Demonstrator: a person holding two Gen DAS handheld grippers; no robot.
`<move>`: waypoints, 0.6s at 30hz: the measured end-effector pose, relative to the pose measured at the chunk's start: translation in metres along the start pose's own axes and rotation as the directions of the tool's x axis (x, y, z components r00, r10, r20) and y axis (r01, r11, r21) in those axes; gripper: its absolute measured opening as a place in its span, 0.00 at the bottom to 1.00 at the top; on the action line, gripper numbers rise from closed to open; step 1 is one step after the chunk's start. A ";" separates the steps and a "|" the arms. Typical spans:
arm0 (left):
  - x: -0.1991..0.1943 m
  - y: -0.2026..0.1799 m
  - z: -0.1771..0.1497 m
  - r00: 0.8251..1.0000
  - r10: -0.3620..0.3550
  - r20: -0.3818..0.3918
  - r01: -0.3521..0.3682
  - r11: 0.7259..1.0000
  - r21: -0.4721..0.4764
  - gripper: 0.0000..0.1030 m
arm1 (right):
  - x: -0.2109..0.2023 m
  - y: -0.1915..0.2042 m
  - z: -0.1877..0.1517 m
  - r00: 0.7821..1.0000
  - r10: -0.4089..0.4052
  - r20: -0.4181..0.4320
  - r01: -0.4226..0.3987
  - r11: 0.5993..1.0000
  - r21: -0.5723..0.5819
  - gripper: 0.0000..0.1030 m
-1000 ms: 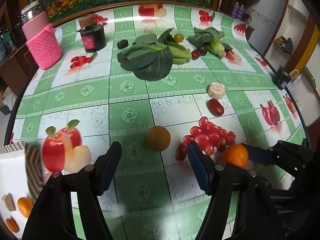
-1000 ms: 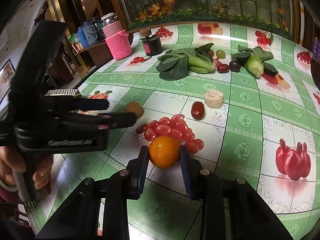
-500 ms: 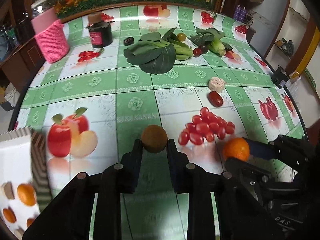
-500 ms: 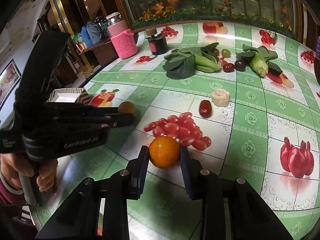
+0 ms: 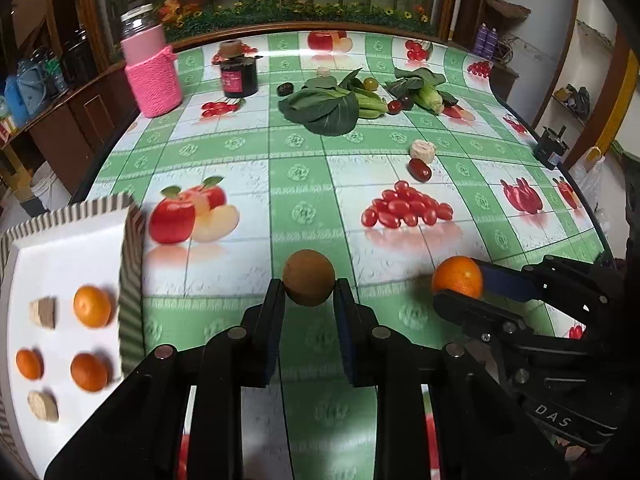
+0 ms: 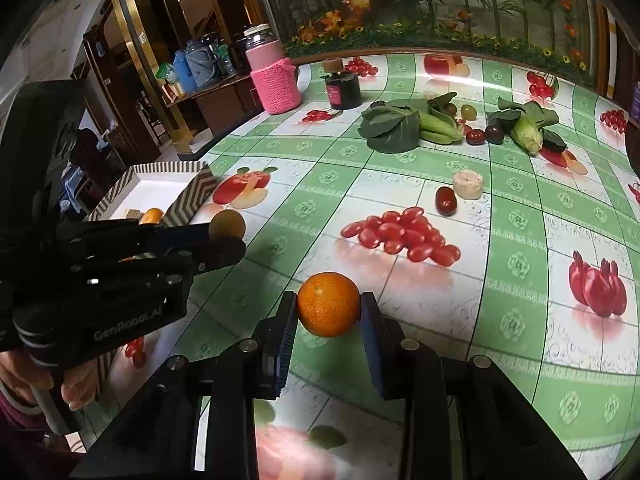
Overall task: Organize fruits
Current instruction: 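Carry the brown ball and the orange over the white tray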
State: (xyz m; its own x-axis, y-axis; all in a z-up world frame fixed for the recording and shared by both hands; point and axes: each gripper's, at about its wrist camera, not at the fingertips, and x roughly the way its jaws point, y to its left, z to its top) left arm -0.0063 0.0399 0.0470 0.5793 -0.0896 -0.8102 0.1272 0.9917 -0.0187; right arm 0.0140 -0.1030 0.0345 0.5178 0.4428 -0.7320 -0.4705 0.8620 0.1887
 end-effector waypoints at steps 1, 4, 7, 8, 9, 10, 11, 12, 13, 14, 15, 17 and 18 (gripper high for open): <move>-0.003 0.001 -0.003 1.000 0.005 0.004 -0.005 1.000 -0.006 0.21 | -0.002 0.003 -0.001 1.000 0.003 0.001 -0.003 1.000 -0.001 0.31; -0.011 0.007 -0.012 1.000 0.004 0.013 -0.003 1.000 -0.030 0.21 | -0.006 0.013 -0.005 1.000 0.007 0.003 -0.007 1.000 -0.013 0.31; -0.021 0.012 -0.021 1.000 0.017 0.025 -0.016 0.999 -0.044 0.21 | -0.009 0.024 -0.008 1.000 0.013 0.009 -0.013 1.000 -0.025 0.31; -0.024 0.013 -0.023 0.999 0.020 0.028 -0.019 0.999 -0.047 0.21 | -0.010 0.028 -0.009 1.000 0.017 0.013 -0.016 0.999 -0.028 0.31; -0.027 0.015 -0.026 0.999 0.021 0.030 -0.020 0.998 -0.052 0.21 | -0.010 0.032 -0.010 1.000 0.022 0.015 -0.021 0.999 -0.031 0.31; -0.031 0.018 -0.029 0.999 0.021 0.034 -0.019 0.998 -0.061 0.21 | -0.011 0.036 -0.010 1.000 0.026 0.015 -0.026 0.999 -0.037 0.31; -0.034 0.020 -0.031 0.999 0.021 0.039 -0.019 0.998 -0.067 0.21 | -0.011 0.041 -0.011 0.999 0.029 0.016 -0.028 0.999 -0.045 0.31; -0.039 0.024 -0.034 0.999 0.025 0.047 -0.022 0.997 -0.075 0.21 | -0.012 0.046 -0.011 0.999 0.033 0.016 -0.032 0.998 -0.053 0.31; -0.042 0.026 -0.035 0.998 0.029 0.052 -0.025 0.997 -0.079 0.21 | -0.012 0.050 -0.012 0.999 0.038 0.017 -0.037 0.998 -0.059 0.31; -0.046 0.029 -0.038 0.998 0.033 0.058 -0.028 0.996 -0.085 0.21 | -0.013 0.055 -0.012 0.999 0.044 0.017 -0.043 0.997 -0.067 0.31; -0.049 0.032 -0.040 0.998 0.035 0.061 -0.029 0.995 -0.090 0.21 | -0.014 0.061 -0.012 0.999 0.048 0.018 -0.047 0.996 -0.076 0.31; -0.055 0.037 -0.045 0.997 0.039 0.066 -0.032 0.994 -0.101 0.22 | -0.014 0.071 -0.012 0.998 0.055 0.018 -0.053 0.994 -0.093 0.31; -0.057 0.040 -0.047 0.997 0.041 0.067 -0.034 0.994 -0.105 0.21 | -0.014 0.075 -0.012 0.998 0.058 0.017 -0.056 0.993 -0.102 0.31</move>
State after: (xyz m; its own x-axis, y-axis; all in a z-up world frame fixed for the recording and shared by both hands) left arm -0.0719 0.0887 0.0646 0.6369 -0.0545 -0.7690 0.0218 0.9984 -0.0527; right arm -0.0371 -0.0474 0.0514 0.5014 0.4965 -0.7085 -0.5692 0.8061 0.1621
